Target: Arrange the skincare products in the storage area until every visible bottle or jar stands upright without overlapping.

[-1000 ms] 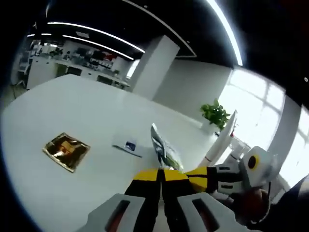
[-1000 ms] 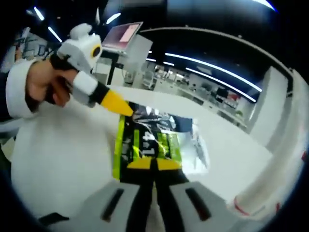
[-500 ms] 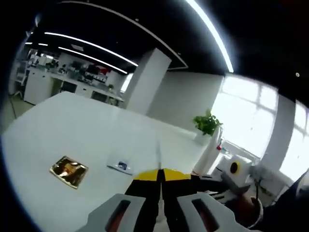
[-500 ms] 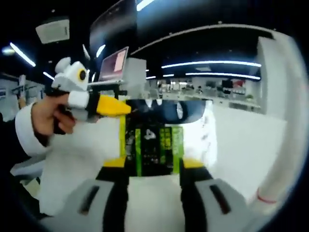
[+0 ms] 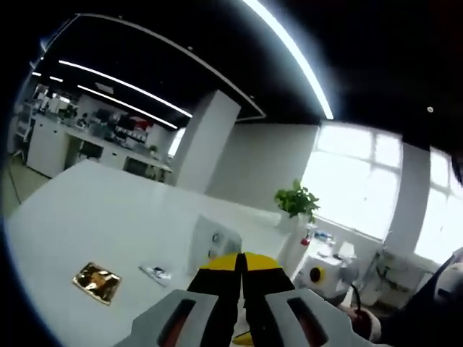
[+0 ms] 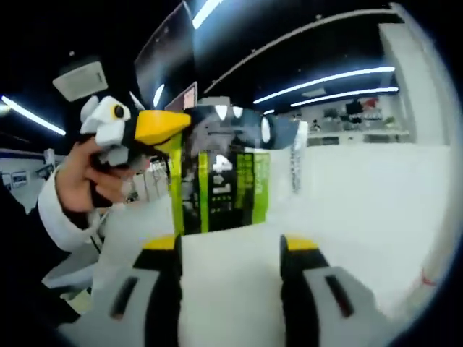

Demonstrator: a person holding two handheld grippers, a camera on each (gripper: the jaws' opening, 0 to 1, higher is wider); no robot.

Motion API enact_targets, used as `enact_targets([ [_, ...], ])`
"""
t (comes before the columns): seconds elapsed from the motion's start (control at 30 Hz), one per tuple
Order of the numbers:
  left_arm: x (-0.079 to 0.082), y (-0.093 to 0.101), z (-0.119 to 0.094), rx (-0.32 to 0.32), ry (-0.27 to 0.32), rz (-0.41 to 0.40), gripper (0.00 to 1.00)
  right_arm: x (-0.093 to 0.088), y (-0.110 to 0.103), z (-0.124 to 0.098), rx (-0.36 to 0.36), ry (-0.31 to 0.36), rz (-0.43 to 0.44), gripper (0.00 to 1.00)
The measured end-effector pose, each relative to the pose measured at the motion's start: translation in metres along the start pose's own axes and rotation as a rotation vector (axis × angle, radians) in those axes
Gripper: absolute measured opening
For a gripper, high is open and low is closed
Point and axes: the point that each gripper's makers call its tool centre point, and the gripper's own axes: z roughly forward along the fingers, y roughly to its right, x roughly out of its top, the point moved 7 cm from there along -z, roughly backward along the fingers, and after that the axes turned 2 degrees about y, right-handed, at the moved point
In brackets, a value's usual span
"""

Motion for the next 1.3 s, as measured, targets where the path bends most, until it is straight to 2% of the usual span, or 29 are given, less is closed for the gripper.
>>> enact_targets([
  [0.2,0.009,0.013,-0.009,-0.047,0.040,0.008,0.00,0.005,-0.009,0.003,0.114,0.056,0.115,0.57],
  [0.6,0.019,0.027,-0.023,-0.099,0.088,0.020,0.00,0.017,-0.036,0.004,0.323,0.141,0.228,0.59],
  [0.73,0.020,0.034,-0.029,-0.134,0.097,0.017,0.00,0.023,-0.039,-0.001,0.339,0.184,0.237,0.60],
  [0.97,0.025,0.038,-0.046,-0.203,0.117,-0.001,0.00,0.039,-0.045,-0.006,0.343,0.268,0.119,0.60],
  [1.07,0.023,0.038,-0.050,-0.209,0.110,0.000,0.00,0.048,-0.037,-0.012,0.287,0.313,0.036,0.53],
  [1.13,0.019,0.039,-0.050,-0.205,0.093,0.010,0.00,0.058,-0.038,-0.016,0.313,0.384,0.006,0.39],
  [1.17,0.018,0.039,-0.050,-0.200,0.087,0.016,0.00,0.062,-0.037,-0.017,0.317,0.419,0.004,0.36],
  [1.2,0.015,0.038,-0.049,-0.190,0.077,0.021,0.00,0.060,-0.035,-0.017,0.299,0.412,0.006,0.35],
  [1.27,0.013,0.039,-0.049,-0.204,0.074,-0.013,0.00,0.052,-0.030,-0.012,0.263,0.331,0.024,0.39],
  [1.3,0.013,0.039,-0.049,-0.212,0.075,-0.031,0.00,0.051,-0.030,-0.010,0.271,0.330,0.035,0.41],
])
